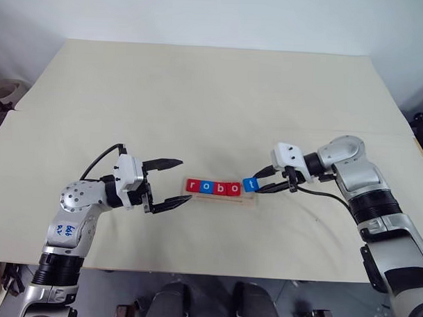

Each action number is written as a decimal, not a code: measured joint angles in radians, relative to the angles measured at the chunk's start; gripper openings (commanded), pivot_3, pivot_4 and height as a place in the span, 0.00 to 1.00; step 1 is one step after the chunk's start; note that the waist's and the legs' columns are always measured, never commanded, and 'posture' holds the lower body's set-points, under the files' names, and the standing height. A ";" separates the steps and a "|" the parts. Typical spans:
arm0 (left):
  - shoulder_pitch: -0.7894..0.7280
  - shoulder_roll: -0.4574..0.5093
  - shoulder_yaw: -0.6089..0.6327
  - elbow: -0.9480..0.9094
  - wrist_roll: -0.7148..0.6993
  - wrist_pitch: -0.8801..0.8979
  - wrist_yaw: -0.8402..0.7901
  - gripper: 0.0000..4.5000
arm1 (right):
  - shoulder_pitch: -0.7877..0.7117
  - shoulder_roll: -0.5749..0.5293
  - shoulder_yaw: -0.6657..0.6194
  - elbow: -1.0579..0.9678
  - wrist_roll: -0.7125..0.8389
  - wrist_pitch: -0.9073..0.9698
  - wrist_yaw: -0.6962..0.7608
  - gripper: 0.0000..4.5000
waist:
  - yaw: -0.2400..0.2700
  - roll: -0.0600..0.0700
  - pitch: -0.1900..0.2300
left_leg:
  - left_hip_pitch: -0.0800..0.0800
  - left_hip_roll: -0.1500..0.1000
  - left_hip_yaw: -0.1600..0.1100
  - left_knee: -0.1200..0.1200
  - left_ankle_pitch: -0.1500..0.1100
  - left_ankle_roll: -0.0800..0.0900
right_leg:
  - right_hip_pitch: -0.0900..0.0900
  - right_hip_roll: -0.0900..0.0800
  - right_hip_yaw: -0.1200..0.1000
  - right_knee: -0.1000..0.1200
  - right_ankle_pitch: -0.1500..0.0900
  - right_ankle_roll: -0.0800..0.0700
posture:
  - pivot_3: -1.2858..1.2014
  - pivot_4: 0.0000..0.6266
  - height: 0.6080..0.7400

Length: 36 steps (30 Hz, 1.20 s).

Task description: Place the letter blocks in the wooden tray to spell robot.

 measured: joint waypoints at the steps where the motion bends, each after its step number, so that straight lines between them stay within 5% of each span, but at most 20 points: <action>1: 0.000 0.000 0.000 0.001 0.000 0.000 0.000 1.00 | 0.008 -0.002 -0.002 -0.016 0.002 0.020 -0.001 0.32 | 0.000 0.000 0.000 | 0.000 0.000 0.000 0.000 0.000 0.000 | 0.000 0.000 0.000 0.000 0.000 0.000 | 0.52 0.24 1.00; 15: -0.016 -0.008 -0.001 0.028 0.000 -0.002 -0.006 1.00 | 0.082 -0.003 0.004 -0.189 0.006 0.254 -0.040 0.32 | 0.001 0.000 0.000 | 0.000 0.000 0.000 0.000 0.000 0.000 | 0.000 0.000 0.000 0.000 0.000 0.000 | 0.52 0.24 1.00; 24: -0.016 -0.012 -0.001 0.029 0.000 -0.003 -0.006 1.00 | 0.082 -0.003 0.004 -0.189 -0.005 0.297 -0.071 0.99 | 0.001 0.000 0.000 | 0.000 0.000 0.000 0.000 0.000 0.000 | 0.000 0.000 0.000 0.000 0.000 0.000 | 0.52 0.24 1.00; 31: -0.016 -0.012 -0.001 0.030 0.000 -0.004 -0.007 1.00 | 0.088 -0.003 -0.004 -0.214 0.007 0.289 -0.076 0.99 | 0.001 0.000 0.000 | 0.000 0.000 0.000 0.000 0.000 0.000 | 0.000 0.000 0.000 0.000 0.000 0.000 | 0.52 0.24 1.00; 36: -0.016 -0.012 -0.001 0.031 0.000 -0.004 -0.010 1.00 | 0.085 0.004 -0.027 -0.247 0.048 0.313 -0.096 0.71 | 0.001 0.000 0.000 | 0.000 0.000 0.000 0.000 0.000 0.000 | 0.000 0.000 0.000 0.000 0.000 0.000 | 0.52 0.24 1.00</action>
